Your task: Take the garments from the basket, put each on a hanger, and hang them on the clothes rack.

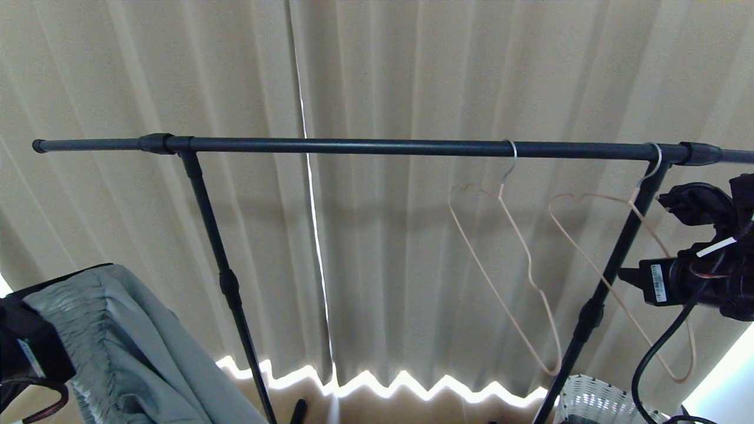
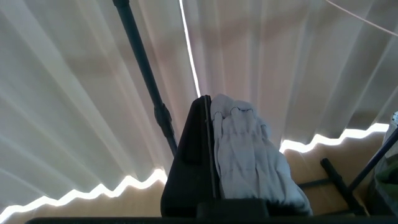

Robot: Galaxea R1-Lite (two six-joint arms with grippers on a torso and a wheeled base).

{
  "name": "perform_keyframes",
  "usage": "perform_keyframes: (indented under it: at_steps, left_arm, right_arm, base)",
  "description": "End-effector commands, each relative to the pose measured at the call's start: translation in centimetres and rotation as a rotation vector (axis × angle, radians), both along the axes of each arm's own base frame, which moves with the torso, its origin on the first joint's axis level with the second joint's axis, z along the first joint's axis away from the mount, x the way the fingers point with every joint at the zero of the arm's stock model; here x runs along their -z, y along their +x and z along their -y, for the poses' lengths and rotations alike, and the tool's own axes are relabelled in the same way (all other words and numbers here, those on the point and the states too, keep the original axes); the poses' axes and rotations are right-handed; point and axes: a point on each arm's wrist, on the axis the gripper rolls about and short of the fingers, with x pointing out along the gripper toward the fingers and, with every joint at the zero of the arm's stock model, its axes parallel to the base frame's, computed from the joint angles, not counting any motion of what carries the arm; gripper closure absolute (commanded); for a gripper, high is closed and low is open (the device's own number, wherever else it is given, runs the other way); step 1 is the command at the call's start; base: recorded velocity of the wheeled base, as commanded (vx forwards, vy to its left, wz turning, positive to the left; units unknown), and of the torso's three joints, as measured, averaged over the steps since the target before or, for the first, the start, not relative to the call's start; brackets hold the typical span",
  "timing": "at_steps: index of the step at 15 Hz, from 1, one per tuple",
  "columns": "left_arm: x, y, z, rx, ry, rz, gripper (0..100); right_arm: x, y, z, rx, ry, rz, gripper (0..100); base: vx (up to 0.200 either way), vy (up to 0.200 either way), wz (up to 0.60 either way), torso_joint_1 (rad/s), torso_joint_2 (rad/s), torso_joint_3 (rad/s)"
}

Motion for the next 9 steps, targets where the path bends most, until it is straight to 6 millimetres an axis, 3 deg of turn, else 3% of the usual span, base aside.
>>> perform_keyframes:
  at_steps: [1, 9]
  left_arm:
    - [0.0, 0.0, 0.0, 0.001, 0.0, 0.002, 100]
    - [0.0, 0.0, 0.0, 0.001, 0.003, 0.004, 100]
  right_arm:
    - [0.0, 0.0, 0.0, -0.001, -0.001, 0.002, 100]
    - [-1.2, -0.7, 0.1, -0.001, 0.007, 0.061, 100]
  base:
    - [0.0, 0.0, 0.0, 0.0, 0.0, 0.0]
    - [0.0, 0.0, 0.0, 0.0, 0.0, 0.0]
